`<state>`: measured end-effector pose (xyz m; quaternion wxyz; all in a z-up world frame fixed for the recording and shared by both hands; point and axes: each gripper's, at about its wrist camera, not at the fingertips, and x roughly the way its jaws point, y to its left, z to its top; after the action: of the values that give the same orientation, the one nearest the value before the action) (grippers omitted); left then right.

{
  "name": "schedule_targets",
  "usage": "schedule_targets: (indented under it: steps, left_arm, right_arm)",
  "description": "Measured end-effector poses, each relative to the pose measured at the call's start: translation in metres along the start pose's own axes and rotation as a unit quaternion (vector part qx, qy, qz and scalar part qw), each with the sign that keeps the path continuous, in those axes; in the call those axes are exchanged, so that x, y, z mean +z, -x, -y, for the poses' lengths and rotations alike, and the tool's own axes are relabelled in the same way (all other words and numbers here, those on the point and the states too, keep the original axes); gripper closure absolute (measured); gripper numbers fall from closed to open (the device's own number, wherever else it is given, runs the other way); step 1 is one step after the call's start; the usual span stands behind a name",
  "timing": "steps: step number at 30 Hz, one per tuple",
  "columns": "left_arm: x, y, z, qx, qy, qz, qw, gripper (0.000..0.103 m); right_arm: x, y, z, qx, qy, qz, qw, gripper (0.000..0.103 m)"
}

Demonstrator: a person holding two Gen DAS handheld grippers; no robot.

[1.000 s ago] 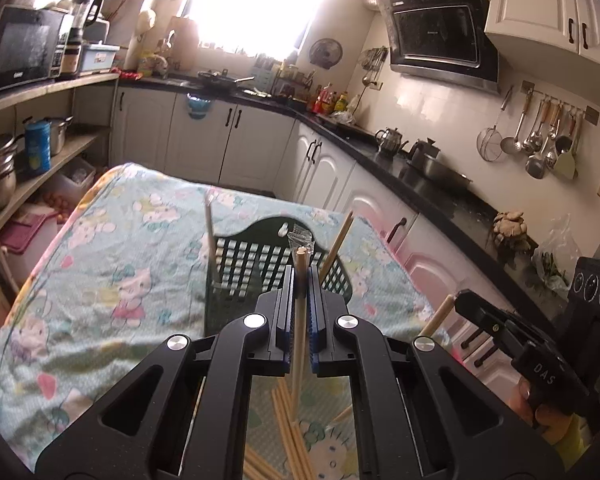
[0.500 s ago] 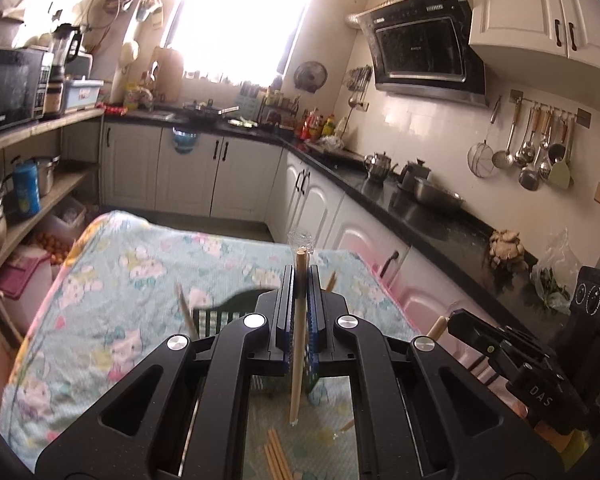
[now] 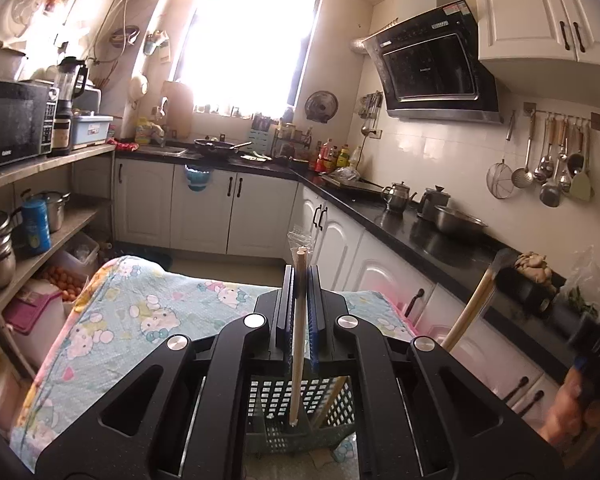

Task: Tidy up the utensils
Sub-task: 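Lift both held chopstick pairs and lower them into the green caddy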

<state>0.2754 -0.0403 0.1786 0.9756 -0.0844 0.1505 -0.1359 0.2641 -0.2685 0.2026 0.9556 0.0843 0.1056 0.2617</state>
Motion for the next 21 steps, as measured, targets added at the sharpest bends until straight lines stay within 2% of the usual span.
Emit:
schedule_targets:
  steps: [10, 21]
  left_arm:
    - [-0.024, -0.027, -0.015, 0.004, 0.012, -0.012, 0.9999, 0.102]
    - [-0.048, -0.042, -0.026, -0.007, 0.028, -0.035, 0.999, 0.102]
  right_arm:
    - [0.003, -0.032, 0.014, -0.025, -0.01, -0.002, 1.0, 0.099]
    - [-0.024, -0.064, 0.027, -0.04, -0.013, -0.032, 0.999, 0.099]
